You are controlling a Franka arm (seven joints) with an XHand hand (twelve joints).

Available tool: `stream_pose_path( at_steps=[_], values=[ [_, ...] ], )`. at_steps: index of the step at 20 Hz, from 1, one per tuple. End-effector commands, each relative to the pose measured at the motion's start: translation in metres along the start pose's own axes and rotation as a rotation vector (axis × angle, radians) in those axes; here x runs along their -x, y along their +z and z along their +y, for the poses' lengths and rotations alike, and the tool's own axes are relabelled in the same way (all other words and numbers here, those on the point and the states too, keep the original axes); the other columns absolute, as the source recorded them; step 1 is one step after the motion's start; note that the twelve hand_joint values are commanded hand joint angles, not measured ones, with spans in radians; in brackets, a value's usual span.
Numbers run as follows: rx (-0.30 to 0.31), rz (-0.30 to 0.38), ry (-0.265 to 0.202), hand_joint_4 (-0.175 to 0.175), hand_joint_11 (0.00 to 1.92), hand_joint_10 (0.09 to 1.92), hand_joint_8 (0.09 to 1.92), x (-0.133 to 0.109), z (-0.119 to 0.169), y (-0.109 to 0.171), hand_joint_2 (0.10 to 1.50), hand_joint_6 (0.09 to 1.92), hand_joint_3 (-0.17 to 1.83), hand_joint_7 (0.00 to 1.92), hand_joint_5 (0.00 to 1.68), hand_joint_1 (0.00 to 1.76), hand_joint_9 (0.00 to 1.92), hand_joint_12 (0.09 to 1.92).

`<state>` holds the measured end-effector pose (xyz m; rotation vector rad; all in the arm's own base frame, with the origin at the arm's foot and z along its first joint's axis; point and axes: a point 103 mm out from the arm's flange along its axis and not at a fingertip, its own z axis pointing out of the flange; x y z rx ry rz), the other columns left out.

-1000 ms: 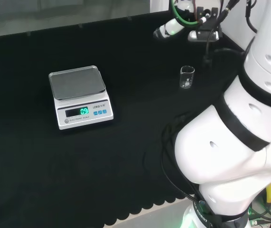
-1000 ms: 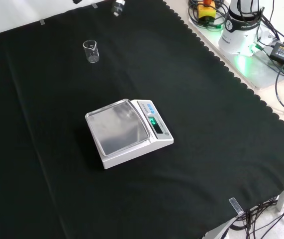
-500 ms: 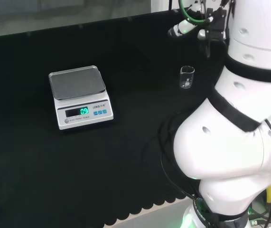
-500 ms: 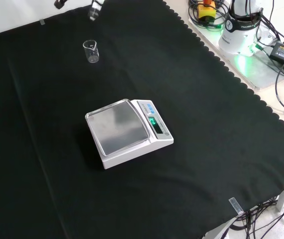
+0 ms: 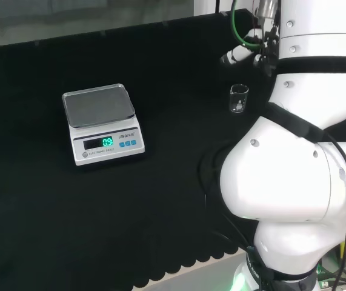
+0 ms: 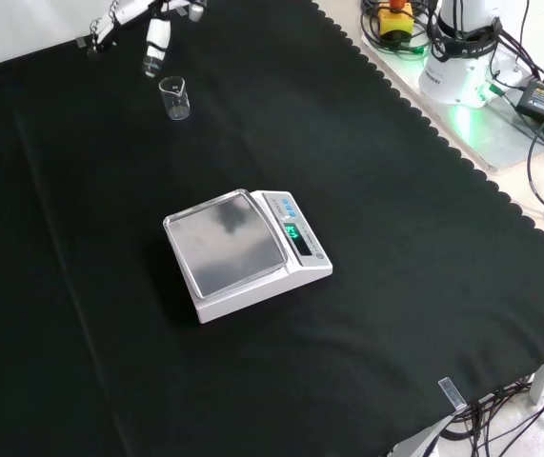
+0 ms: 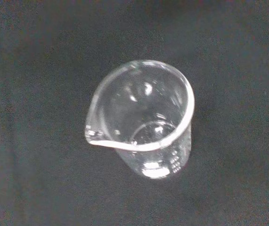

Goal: Pick up the beaker.

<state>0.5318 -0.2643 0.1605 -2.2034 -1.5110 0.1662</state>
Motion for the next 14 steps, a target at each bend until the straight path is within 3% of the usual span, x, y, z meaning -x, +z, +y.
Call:
stream_pose_path(
  at_steps=[1,14],
  values=[
    [-0.071,0.078,0.011,-0.05,0.0,0.6,0.74,0.008,0.01,0.029,0.71,0.09,0.05,0.02,0.34,0.45,0.0,1.58],
    [-0.121,0.037,0.005,-0.051,0.0,0.57,0.73,-0.004,-0.015,0.04,0.71,0.09,0.04,0.0,0.34,0.4,0.0,1.56]
  ],
)
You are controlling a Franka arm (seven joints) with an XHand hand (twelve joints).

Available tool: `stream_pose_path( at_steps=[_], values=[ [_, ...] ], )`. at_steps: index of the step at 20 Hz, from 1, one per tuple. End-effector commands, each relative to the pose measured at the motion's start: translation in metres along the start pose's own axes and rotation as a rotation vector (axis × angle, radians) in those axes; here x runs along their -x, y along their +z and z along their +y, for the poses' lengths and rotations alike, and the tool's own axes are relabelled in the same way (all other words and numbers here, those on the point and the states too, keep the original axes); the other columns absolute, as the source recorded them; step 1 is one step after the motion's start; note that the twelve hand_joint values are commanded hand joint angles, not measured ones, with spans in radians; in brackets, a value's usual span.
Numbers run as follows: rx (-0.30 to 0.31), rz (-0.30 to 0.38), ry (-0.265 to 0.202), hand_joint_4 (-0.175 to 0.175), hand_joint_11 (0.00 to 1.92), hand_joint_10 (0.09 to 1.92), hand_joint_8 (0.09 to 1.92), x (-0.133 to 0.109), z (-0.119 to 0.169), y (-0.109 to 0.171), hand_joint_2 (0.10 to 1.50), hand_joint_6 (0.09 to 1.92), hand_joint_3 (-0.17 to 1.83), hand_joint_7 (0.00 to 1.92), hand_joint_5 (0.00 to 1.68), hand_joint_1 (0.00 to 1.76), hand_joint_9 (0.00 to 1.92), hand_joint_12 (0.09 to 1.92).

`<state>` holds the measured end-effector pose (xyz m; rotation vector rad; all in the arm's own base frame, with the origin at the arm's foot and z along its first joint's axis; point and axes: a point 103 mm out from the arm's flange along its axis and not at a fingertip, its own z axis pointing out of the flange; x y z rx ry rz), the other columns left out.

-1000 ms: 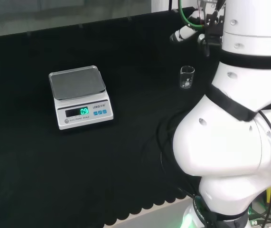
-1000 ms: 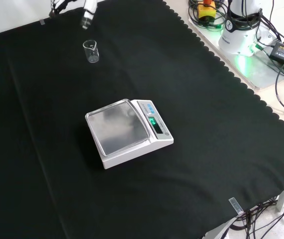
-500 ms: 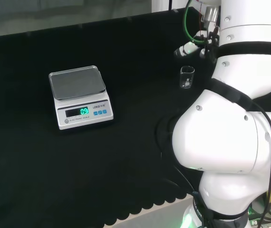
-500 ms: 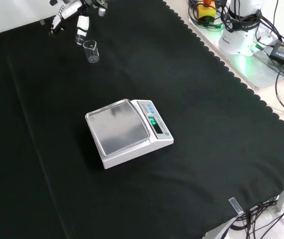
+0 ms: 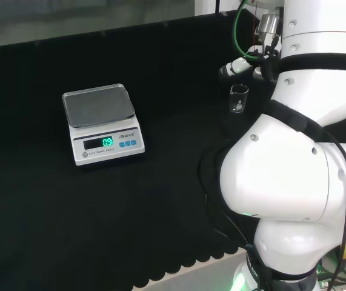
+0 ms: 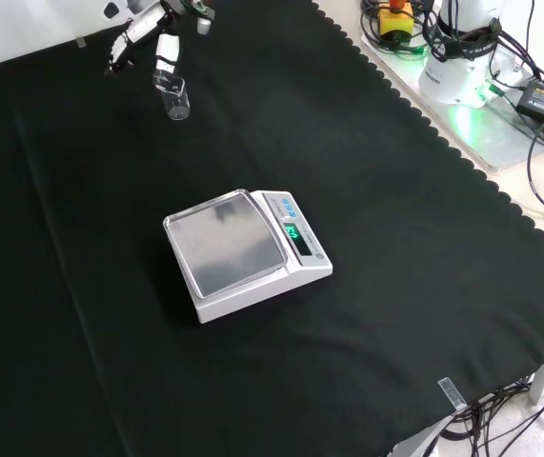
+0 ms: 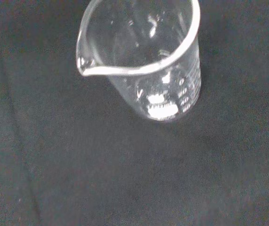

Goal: Pick up the beaker.

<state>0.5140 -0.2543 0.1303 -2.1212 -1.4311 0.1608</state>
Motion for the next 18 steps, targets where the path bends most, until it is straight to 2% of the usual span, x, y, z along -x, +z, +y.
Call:
stream_pose_path(
  at_steps=[1,7,13,15,18],
  values=[
    [-0.037,-0.034,0.009,-0.051,0.0,0.57,0.73,-0.008,-0.01,0.008,0.7,0.09,0.04,0.0,0.34,0.4,0.0,1.56],
    [-0.084,-0.051,0.023,-0.051,0.0,0.55,0.72,-0.011,-0.011,0.027,0.7,0.09,0.04,0.0,0.32,0.41,0.0,1.56],
    [-0.135,-0.075,0.03,-0.055,0.03,0.55,0.69,-0.012,-0.009,0.041,0.72,0.09,0.04,0.0,0.29,0.5,0.0,1.59],
    [-0.141,-0.085,0.031,-0.055,0.08,0.61,0.68,-0.011,-0.01,0.043,0.72,0.09,0.04,0.0,0.28,0.53,0.0,1.57],
    [-0.14,-0.092,0.035,-0.057,0.23,0.86,0.71,-0.01,-0.013,0.043,0.73,0.09,0.04,0.0,0.27,0.59,0.02,1.51]
  ],
)
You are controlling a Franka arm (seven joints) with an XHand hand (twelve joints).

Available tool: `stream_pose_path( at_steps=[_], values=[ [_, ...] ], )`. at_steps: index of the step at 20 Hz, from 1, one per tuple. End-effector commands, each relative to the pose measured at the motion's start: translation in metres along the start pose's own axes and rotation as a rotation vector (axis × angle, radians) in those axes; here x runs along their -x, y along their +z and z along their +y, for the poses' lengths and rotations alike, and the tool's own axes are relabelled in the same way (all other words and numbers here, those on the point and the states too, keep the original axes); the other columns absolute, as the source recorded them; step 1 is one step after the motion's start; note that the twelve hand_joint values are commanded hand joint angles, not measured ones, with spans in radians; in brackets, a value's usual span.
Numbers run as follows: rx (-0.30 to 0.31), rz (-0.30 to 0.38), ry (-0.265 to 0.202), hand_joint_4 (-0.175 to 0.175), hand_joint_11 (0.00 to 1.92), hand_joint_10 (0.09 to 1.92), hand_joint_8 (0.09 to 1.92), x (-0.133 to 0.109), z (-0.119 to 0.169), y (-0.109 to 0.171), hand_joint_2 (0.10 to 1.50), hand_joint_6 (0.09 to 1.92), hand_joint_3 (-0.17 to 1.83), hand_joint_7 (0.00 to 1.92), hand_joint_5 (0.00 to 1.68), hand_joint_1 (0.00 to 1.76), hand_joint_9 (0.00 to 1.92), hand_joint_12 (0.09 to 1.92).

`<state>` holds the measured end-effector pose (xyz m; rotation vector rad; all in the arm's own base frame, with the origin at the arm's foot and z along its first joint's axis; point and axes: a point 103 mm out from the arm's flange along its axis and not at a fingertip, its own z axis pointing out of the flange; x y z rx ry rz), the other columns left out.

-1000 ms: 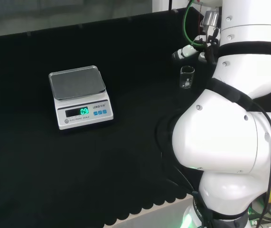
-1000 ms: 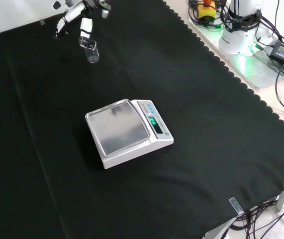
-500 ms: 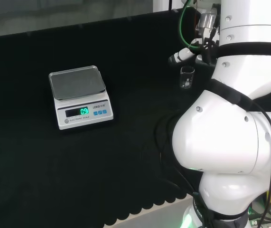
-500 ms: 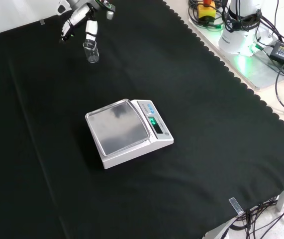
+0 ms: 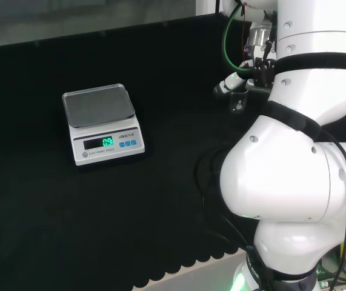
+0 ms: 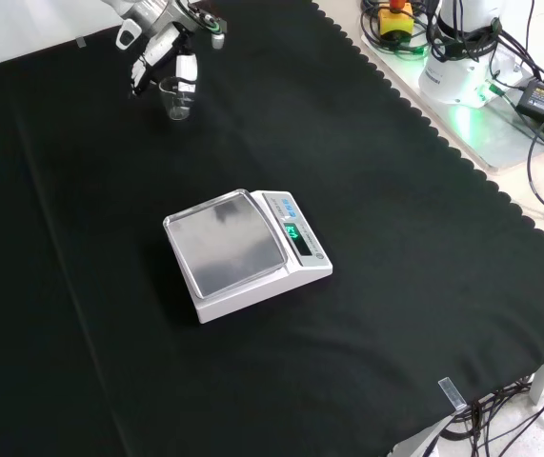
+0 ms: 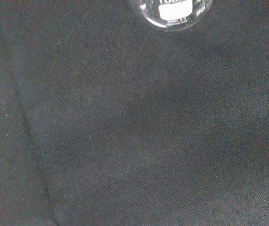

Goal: Pick up the beaker.

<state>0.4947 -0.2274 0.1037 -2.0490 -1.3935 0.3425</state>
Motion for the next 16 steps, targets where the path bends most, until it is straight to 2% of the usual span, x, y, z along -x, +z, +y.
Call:
stream_pose_path(
  at_steps=[1,3,6,8,10,13,14,16],
  values=[
    [-0.009,-0.017,0.008,-0.057,0.29,0.9,0.73,-0.0004,-0.0028,0.0038,0.73,0.09,0.04,0.0,0.27,0.61,0.06,1.48],
    [-0.004,-0.022,0.011,-0.061,0.43,0.92,0.77,-0.0003,-0.0035,0.0038,0.75,0.09,0.06,0.03,0.27,0.68,0.18,1.4],
    [0.009,-0.032,0.019,-0.074,0.61,0.85,0.79,0.0007,-0.0076,0.0032,0.76,0.09,0.1,0.12,0.3,0.78,0.39,1.29],
    [0.016,-0.033,0.028,-0.082,0.69,0.78,0.79,0.0013,-0.0094,0.0023,0.7,0.09,0.27,0.18,0.33,0.85,0.5,1.25],
    [0.029,-0.034,0.036,-0.1,0.85,0.71,0.81,0.0008,-0.01,0.002,0.62,0.09,0.49,0.28,0.39,0.92,0.66,1.14],
    [0.062,-0.031,0.043,-0.126,1.1,0.61,0.84,-0.0014,-0.0103,0.0021,0.57,0.09,0.64,0.45,0.51,1.01,0.86,0.95],
    [0.077,-0.027,0.042,-0.134,1.16,0.57,0.84,-0.0023,-0.0105,0.0023,0.57,0.13,0.66,0.5,0.54,1.03,0.92,0.89],
    [0.104,-0.025,0.041,-0.153,1.27,0.47,0.84,-0.0043,-0.0111,0.0021,0.58,0.33,0.68,0.6,0.59,1.06,1.05,0.81]
  ],
)
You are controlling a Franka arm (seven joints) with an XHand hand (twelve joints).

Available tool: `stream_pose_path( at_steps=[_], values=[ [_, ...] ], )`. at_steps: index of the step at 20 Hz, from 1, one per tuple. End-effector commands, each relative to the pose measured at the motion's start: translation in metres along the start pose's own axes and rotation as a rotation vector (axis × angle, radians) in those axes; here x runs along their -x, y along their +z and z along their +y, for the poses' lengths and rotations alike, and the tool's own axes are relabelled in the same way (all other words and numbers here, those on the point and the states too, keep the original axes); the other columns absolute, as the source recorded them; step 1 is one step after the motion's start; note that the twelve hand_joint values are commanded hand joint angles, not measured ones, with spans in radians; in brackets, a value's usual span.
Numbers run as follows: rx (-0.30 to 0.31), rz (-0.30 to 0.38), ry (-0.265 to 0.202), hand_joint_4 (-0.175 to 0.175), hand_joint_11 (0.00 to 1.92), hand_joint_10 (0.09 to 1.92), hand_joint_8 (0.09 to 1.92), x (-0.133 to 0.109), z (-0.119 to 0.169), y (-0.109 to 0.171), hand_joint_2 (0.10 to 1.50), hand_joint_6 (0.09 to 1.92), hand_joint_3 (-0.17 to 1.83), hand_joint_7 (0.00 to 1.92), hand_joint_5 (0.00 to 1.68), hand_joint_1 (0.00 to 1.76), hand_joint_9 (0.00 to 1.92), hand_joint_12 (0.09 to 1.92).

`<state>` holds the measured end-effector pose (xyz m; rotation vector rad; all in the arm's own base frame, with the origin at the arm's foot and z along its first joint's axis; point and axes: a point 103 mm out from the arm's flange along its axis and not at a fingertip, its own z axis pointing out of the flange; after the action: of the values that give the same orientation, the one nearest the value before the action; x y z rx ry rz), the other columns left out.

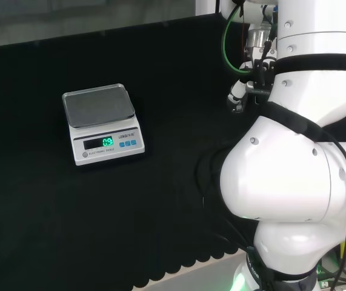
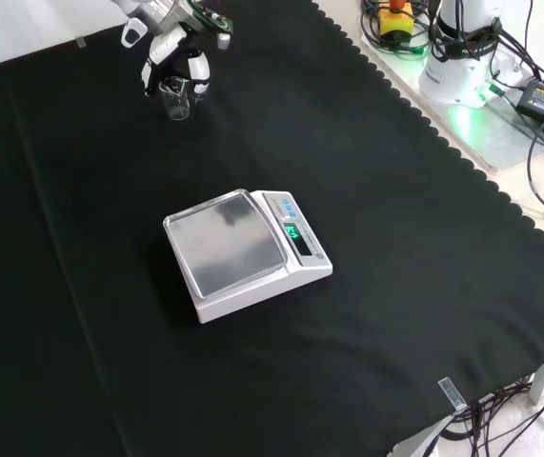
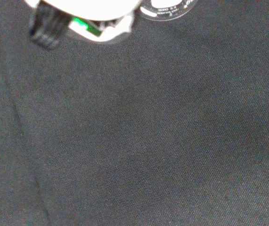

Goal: Pick up the beaker.

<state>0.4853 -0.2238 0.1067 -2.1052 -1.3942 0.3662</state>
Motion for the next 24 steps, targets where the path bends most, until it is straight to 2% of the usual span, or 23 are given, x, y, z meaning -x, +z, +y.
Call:
stream_pose_path(
  at_steps=[1,3,5,9,13,19,24],
  values=[
    [0.083,0.009,0.006,-0.163,1.32,0.43,0.84,-0.005,-0.002,-0.002,0.59,0.46,0.69,0.66,0.61,1.08,1.11,0.77],
    [0.11,0.011,0.002,-0.173,1.42,0.36,0.83,-0.008,-0.002,-0.001,0.61,0.65,0.71,0.77,0.69,1.09,1.21,0.69],
    [0.13,0.017,-0.004,-0.175,1.48,0.31,0.82,-0.01,-0.003,-0.001,0.62,0.72,0.72,0.86,0.75,1.11,1.29,0.65],
    [0.158,0.008,-0.005,-0.175,1.55,0.22,0.79,-0.014,-0.006,-0.004,0.63,0.73,0.72,0.99,0.87,1.13,1.39,0.59],
    [0.17,-0.014,-0.013,-0.175,1.57,0.19,0.78,-0.017,-0.014,-0.013,0.64,0.72,0.72,1.03,0.91,1.14,1.42,0.57],
    [0.159,-0.144,-0.018,-0.175,1.58,0.19,0.78,-0.04,-0.043,-0.042,0.65,0.73,0.73,1.05,0.93,1.15,1.43,0.57],
    [0.155,-0.263,-0.043,-0.175,1.59,0.19,0.78,-0.077,-0.079,-0.063,0.65,0.73,0.73,1.05,0.93,1.15,1.43,0.57]
  ],
)
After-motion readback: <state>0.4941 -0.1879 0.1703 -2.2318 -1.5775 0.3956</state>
